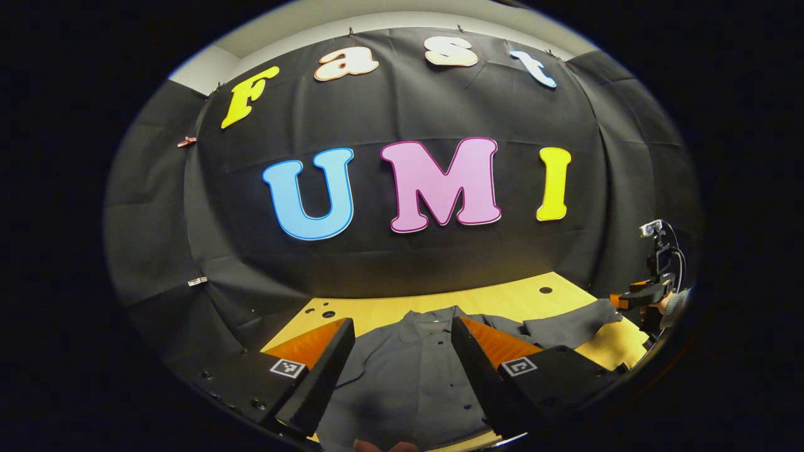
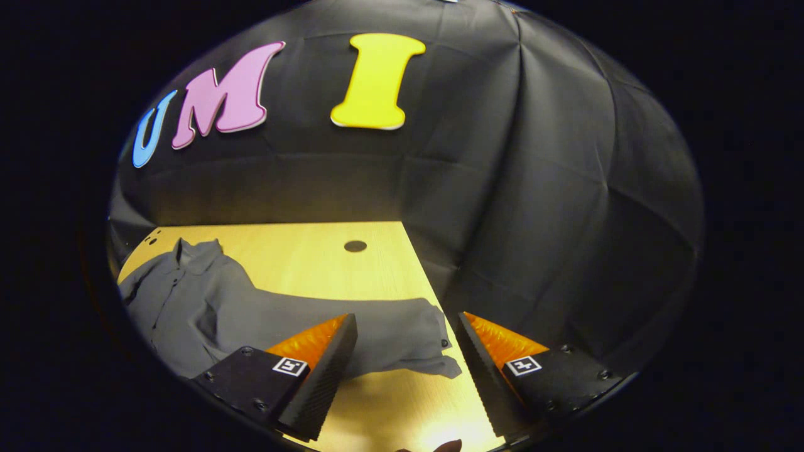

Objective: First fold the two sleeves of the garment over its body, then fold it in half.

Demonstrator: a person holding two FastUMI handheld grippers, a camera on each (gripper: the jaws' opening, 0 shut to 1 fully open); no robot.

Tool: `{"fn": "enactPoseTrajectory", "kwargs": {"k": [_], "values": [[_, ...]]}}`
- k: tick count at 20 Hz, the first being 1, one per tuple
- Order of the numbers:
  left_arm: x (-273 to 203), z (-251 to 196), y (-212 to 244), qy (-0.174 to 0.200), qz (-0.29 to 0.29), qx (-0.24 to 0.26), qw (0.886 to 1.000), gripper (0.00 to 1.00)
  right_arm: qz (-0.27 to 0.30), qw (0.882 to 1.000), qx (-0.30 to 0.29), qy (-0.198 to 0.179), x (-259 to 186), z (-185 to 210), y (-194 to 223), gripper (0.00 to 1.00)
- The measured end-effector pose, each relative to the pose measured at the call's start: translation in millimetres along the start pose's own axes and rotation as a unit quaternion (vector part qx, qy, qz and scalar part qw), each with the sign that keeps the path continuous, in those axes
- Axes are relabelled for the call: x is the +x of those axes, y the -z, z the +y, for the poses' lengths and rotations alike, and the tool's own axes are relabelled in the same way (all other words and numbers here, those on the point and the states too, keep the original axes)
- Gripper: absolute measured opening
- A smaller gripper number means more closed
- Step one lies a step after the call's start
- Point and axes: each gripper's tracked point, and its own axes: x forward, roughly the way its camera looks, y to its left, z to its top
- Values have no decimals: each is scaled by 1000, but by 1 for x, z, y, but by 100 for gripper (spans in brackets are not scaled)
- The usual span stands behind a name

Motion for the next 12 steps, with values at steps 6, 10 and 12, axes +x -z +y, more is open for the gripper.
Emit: {"fn": "enactPoseTrajectory", "kwargs": {"k": [6,10,12], "values": [[7,-14,4,-6,14,0,1000,97,63,998,17,1,52,-11,45,98],[14,-16,4,-11,18,3,1000,97,94,995,22,-8,69,-10,65,98],[16,-17,4,-13,21,4,1000,97,106,994,18,-10,73,-10,75,98]]}}
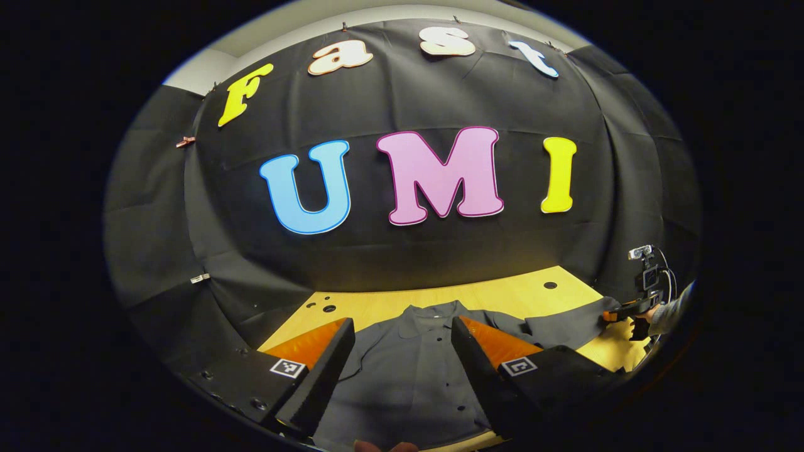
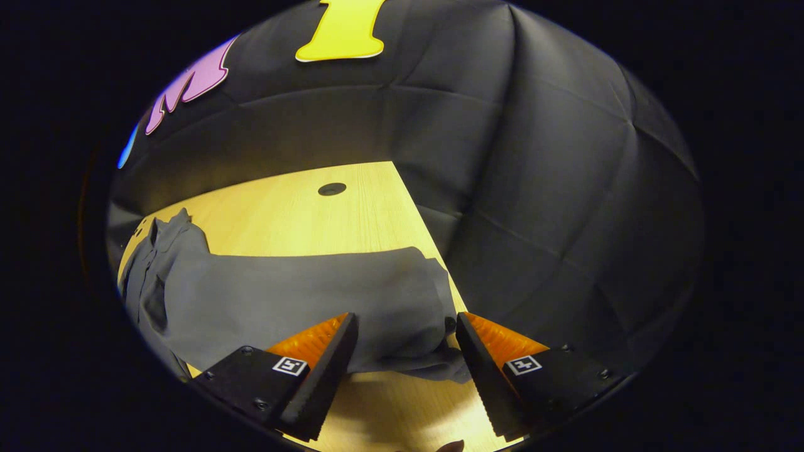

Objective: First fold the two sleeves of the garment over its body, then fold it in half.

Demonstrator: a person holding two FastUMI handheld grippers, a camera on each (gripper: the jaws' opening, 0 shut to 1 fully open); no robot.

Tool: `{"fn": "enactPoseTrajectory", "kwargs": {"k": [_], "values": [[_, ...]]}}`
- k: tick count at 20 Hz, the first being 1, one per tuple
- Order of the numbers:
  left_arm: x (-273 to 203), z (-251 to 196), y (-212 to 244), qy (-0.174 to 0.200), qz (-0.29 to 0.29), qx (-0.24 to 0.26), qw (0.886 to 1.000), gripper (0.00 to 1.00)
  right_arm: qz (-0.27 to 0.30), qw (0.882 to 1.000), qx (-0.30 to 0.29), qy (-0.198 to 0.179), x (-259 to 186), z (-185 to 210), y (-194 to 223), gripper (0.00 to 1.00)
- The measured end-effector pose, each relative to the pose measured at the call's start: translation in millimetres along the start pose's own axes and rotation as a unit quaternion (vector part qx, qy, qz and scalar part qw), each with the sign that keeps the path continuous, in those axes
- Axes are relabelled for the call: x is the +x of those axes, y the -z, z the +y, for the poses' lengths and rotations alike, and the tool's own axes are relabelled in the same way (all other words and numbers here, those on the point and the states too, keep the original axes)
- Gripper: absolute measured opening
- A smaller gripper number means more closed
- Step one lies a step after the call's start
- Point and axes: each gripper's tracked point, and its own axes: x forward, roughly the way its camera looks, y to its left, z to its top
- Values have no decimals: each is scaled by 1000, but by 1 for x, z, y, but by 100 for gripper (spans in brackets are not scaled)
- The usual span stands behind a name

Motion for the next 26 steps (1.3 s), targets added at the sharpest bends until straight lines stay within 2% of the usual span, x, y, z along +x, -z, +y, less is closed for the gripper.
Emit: {"fn": "enactPoseTrajectory", "kwargs": {"k": [2,3,4,7,9,14,21,26], "values": [[0,0,0,-3,2,1,1000,98,-5,1000,3,-14,3,6,1,98],[0,0,-1,-4,4,1,1000,97,4,1000,14,-26,5,12,6,87],[-2,1,0,-7,6,1,1000,98,-4,999,22,-29,4,13,3,88],[-4,7,2,-10,11,-3,1000,97,11,999,26,-21,8,10,4,11],[-5,11,4,-8,13,-4,1000,97,-9,1000,22,-13,1,8,-6,7],[-9,26,16,10,16,-13,1000,97,-61,998,7,-16,-44,21,-34,7],[-4,64,15,52,-1,-22,998,97,-108,994,1,18,-144,29,-46,7],[2,94,27,82,-1,-36,996,97,-146,989,3,20,-212,67,-62,7]]}}
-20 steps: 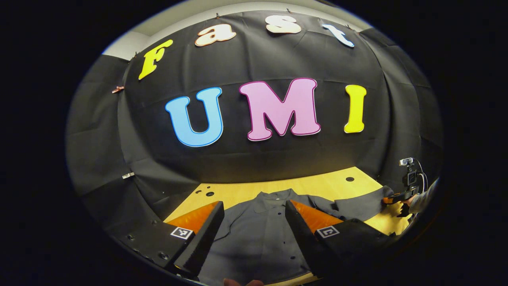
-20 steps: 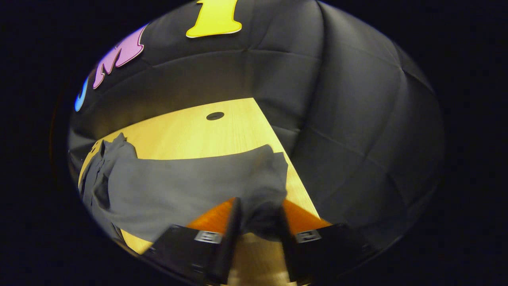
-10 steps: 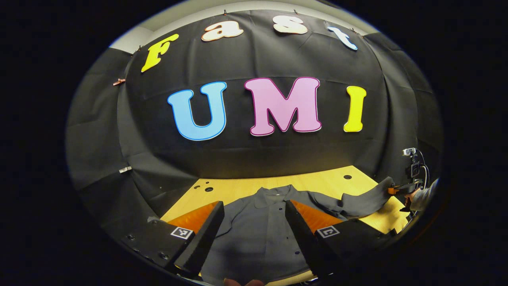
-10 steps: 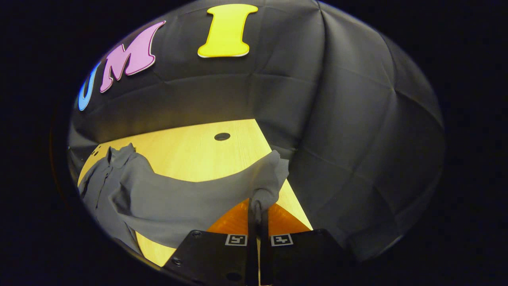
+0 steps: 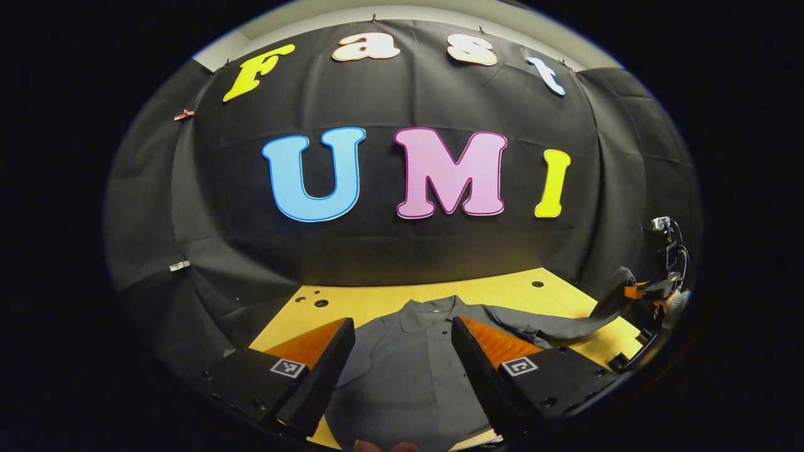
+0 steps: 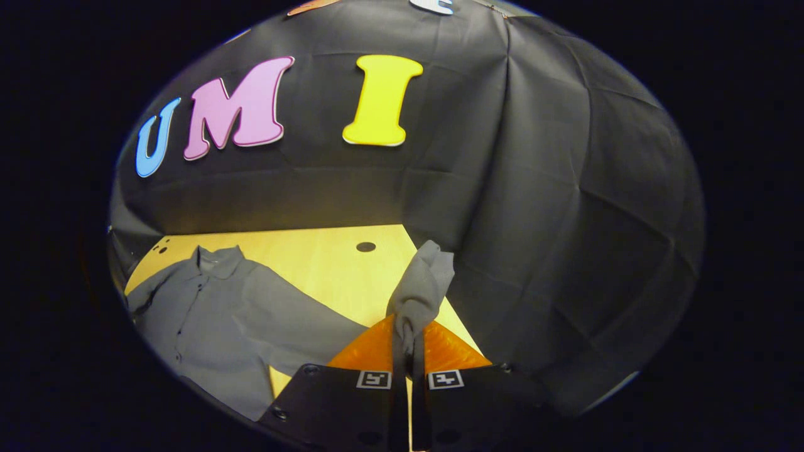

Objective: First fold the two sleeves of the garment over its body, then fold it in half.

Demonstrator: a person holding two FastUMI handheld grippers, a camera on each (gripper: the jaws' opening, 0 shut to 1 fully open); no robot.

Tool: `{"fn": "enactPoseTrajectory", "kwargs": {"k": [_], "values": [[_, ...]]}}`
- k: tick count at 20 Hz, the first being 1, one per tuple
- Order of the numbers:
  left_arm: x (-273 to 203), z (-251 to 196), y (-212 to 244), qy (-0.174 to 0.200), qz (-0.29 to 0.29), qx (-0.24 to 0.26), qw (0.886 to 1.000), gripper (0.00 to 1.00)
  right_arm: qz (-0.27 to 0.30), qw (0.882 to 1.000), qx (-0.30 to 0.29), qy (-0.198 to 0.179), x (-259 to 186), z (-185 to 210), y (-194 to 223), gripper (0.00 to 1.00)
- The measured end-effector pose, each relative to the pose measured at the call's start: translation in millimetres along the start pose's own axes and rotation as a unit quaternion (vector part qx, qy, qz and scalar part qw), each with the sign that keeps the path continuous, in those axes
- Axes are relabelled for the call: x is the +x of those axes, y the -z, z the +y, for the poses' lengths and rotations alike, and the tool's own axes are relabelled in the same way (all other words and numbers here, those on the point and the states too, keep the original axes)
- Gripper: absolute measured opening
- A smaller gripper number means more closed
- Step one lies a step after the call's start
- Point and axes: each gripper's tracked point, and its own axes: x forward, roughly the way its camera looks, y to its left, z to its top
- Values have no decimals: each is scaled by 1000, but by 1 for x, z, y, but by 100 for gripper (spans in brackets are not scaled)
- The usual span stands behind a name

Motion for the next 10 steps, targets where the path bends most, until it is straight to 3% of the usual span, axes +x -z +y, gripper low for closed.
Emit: {"fn": "enactPoseTrajectory", "kwargs": {"k": [4,10], "values": [[-2,28,0,10,-8,-10,1000,97,-25,1000,9,-15,-33,50,-30,7],[-12,80,1,9,-22,-4,1000,97,-55,995,7,-79,-56,167,-68,7]]}}
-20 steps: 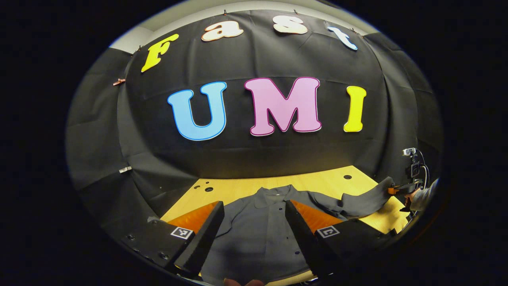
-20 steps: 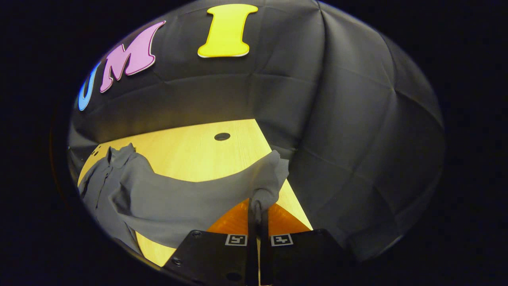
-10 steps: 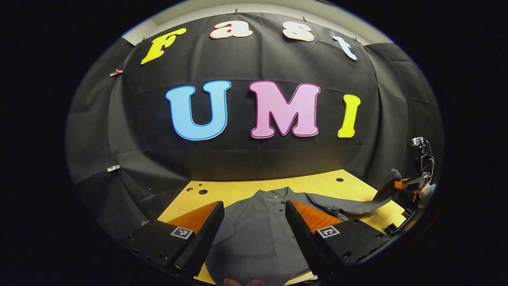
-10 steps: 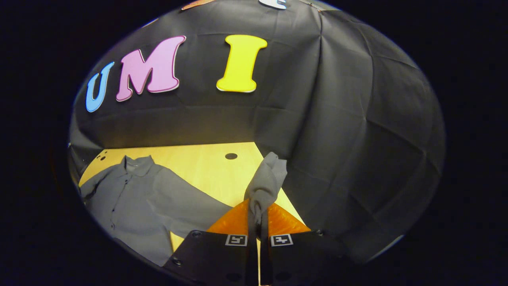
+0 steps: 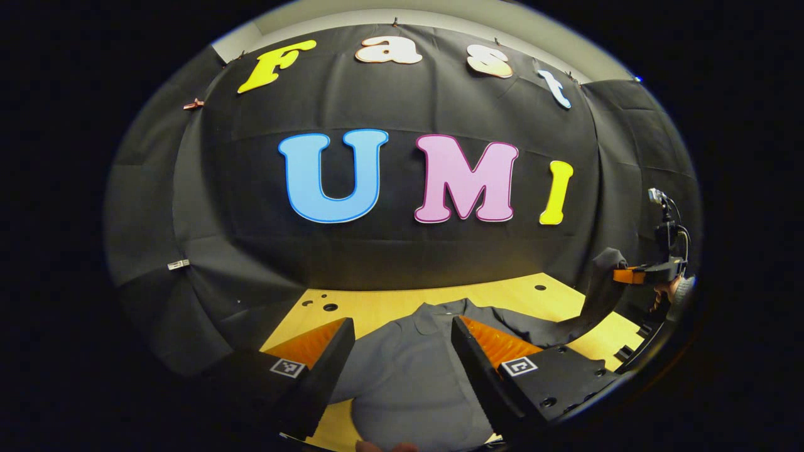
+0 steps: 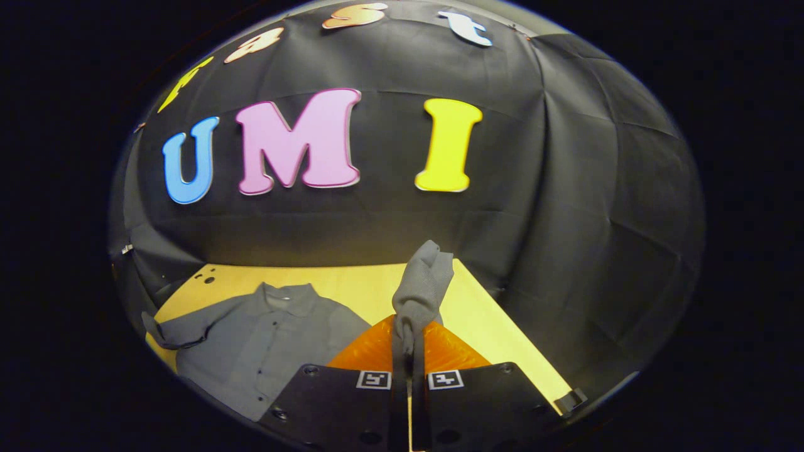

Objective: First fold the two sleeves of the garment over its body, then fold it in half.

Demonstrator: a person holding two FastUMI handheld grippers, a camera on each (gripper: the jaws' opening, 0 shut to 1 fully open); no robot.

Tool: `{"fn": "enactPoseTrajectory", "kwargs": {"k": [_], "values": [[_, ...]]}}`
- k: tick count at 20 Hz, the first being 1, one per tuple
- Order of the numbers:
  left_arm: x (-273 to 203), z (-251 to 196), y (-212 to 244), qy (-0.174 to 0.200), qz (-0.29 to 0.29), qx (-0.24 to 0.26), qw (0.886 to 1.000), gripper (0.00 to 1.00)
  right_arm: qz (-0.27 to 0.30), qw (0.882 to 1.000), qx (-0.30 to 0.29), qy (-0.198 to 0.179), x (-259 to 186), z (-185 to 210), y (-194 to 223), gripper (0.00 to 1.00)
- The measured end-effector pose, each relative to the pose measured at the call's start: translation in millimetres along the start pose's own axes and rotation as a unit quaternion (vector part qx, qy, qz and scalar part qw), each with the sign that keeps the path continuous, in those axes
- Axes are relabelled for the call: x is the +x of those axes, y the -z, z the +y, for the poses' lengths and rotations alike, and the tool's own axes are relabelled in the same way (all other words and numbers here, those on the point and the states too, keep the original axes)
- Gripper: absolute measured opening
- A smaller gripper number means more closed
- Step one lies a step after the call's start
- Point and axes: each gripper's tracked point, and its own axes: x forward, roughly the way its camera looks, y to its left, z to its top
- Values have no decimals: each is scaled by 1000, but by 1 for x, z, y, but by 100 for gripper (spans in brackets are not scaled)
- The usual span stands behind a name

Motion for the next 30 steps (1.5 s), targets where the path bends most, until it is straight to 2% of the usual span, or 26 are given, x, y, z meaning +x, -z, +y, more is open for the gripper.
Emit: {"fn": "enactPoseTrajectory", "kwargs": {"k": [4,8,12,15,21,25,30], "values": [[-8,35,4,-11,-4,4,1000,97,-15,999,9,-46,6,82,-19,7],[-15,63,11,-22,-1,-1,1000,97,-15,996,4,-87,15,150,-18,6],[-21,86,24,-34,12,-10,999,97,1,992,-9,-124,21,211,2,6],[-24,103,34,-45,23,-12,999,97,33,988,-13,-150,31,250,33,6],[-24,132,56,-71,45,-28,996,97,119,976,-25,-179,46,306,116,7],[-25,147,72,-87,57,-31,994,97,171,967,-44,-183,56,325,168,8],[-24,168,92,-105,70,-38,991,97,223,956,-51,-183,60,337,213,10]]}}
